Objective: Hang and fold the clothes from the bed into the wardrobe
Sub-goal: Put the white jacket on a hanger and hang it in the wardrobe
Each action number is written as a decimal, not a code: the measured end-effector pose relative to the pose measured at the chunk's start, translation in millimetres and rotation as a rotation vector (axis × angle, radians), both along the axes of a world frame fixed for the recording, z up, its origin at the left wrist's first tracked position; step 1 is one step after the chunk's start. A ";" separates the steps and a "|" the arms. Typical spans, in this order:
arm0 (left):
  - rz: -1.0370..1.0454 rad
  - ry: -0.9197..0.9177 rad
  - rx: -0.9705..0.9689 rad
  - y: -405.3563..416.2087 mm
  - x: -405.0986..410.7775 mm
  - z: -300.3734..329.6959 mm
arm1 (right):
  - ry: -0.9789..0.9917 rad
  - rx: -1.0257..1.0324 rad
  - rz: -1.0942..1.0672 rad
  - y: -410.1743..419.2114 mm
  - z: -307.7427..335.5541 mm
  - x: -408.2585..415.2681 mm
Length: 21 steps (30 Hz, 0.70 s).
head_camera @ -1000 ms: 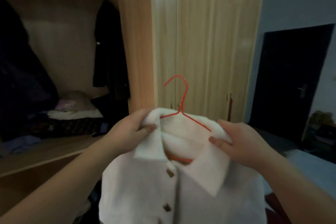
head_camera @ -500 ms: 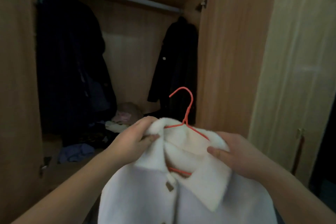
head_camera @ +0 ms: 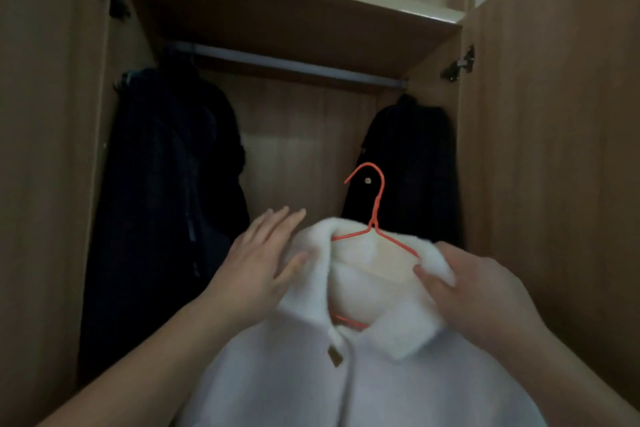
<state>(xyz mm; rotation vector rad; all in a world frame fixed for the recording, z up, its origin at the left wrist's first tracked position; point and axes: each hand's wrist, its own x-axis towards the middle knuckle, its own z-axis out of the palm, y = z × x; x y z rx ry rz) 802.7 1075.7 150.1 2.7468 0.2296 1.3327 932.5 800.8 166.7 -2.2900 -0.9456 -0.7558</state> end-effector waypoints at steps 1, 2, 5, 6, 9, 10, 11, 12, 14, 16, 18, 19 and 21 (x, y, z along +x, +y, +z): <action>0.037 -0.016 0.034 6.1 5.7 10.5 | -0.032 0.020 0.000 10.0 6.7 11.6; 0.080 -0.041 0.088 11.6 11.3 21.5 | -0.061 0.033 0.003 20.3 13.8 24.0; 0.206 -0.090 0.209 28.9 29.9 55.8 | -0.128 0.070 0.020 52.8 41.5 64.2; 0.248 -0.108 0.221 36.0 37.2 66.9 | -0.144 0.089 0.025 64.7 53.4 78.6; 0.370 -0.184 0.240 59.2 61.5 94.8 | -0.213 0.141 0.027 101.4 89.4 124.1; 0.395 -0.215 0.225 67.5 70.7 102.2 | -0.237 0.153 0.019 112.9 101.3 139.4; 0.414 -0.236 0.203 75.7 80.1 108.5 | -0.252 0.163 0.010 124.1 112.6 154.1; 0.434 -0.245 0.186 84.9 89.6 113.9 | -0.258 0.169 0.002 134.6 124.2 166.9; 0.496 -0.248 0.197 105.1 110.1 124.8 | -0.272 0.175 0.003 154.0 147.4 189.4; 0.531 -0.248 0.210 123.7 130.7 138.2 | -0.309 0.184 0.004 171.0 170.7 210.0; 0.537 -0.265 0.226 137.8 150.2 153.1 | -0.345 0.202 -0.007 186.5 194.3 228.3; 0.533 -0.276 0.239 144.5 159.6 160.6 | -0.361 0.211 -0.012 193.9 205.7 237.7; 0.513 -0.290 0.274 158.2 178.3 174.5 | -0.379 0.222 -0.030 206.9 227.6 253.5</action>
